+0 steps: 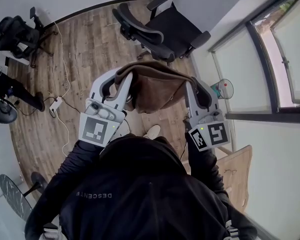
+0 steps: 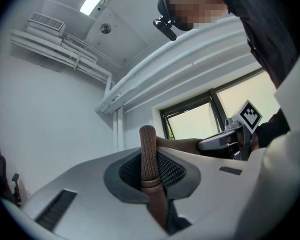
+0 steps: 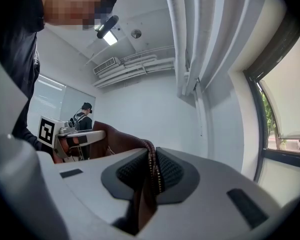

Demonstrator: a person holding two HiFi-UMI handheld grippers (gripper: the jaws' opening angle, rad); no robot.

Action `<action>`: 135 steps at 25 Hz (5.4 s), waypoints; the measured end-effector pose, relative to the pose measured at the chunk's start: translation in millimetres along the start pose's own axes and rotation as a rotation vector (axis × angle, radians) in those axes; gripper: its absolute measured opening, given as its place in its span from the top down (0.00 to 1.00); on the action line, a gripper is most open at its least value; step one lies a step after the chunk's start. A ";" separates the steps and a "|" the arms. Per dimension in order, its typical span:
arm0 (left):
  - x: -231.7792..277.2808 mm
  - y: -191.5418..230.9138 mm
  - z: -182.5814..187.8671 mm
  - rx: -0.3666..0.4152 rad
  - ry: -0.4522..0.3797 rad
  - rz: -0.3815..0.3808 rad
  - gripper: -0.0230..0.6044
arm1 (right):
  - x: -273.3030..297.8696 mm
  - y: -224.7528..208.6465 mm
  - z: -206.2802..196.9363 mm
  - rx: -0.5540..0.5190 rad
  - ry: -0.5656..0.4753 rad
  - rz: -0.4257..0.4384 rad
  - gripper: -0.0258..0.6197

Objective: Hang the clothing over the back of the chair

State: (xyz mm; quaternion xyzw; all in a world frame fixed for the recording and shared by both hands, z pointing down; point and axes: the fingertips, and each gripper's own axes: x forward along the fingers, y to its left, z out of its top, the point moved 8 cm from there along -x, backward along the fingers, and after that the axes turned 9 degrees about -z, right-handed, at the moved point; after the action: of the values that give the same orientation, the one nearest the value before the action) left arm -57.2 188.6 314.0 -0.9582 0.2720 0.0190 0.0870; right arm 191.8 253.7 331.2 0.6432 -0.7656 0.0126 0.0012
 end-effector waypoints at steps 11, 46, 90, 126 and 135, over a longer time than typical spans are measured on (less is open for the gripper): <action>-26.9 21.6 1.3 0.001 0.013 0.056 0.89 | 19.2 30.4 1.7 -0.027 0.004 0.064 0.87; -93.4 154.0 -15.9 -0.025 -0.018 0.046 0.89 | 107.5 146.8 2.6 -0.078 0.028 0.041 0.87; 243.1 335.2 14.3 0.093 -0.124 -0.255 0.89 | 323.3 -49.1 78.3 -0.134 -0.081 -0.135 0.87; 430.2 411.5 -111.9 -0.042 -0.006 -0.845 0.88 | 420.2 -97.5 5.9 -0.065 0.179 -0.756 0.86; 449.3 406.6 -136.8 -0.039 0.045 -0.883 0.87 | 428.6 -113.2 -17.7 -0.019 0.233 -0.782 0.85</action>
State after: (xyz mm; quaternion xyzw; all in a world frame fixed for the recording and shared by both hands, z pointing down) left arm 110.5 -408.6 347.5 -0.9842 -0.1618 -0.0355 0.0625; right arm 229.0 -187.5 358.7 0.8799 -0.4584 0.0769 0.0988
